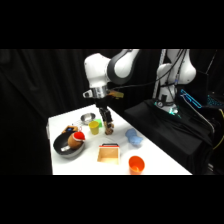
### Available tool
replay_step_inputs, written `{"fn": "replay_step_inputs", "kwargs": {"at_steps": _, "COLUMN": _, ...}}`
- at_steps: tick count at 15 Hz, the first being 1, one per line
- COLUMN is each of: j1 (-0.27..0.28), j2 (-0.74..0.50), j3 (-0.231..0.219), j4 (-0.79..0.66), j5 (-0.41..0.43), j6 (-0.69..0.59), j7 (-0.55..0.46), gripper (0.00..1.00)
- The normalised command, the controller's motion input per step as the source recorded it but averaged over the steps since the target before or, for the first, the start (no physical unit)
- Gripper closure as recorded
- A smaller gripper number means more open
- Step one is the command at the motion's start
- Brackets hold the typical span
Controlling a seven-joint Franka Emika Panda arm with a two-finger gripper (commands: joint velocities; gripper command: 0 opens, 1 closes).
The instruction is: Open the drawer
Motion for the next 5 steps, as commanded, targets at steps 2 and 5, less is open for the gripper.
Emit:
{"fn": "replay_step_inputs", "kwargs": {"at_steps": 2, "j1": 0.2, "j2": -0.2, "j3": -0.191, "j4": 0.22, "j5": -0.239, "j6": -0.45, "j7": 0.18, "gripper": 0.0}}
{"fn": "replay_step_inputs", "kwargs": {"at_steps": 5, "j1": 0.155, "j2": -0.09, "j3": -0.153, "j4": 0.28, "j5": -0.221, "j6": -0.42, "j7": 0.12, "gripper": 0.0}}
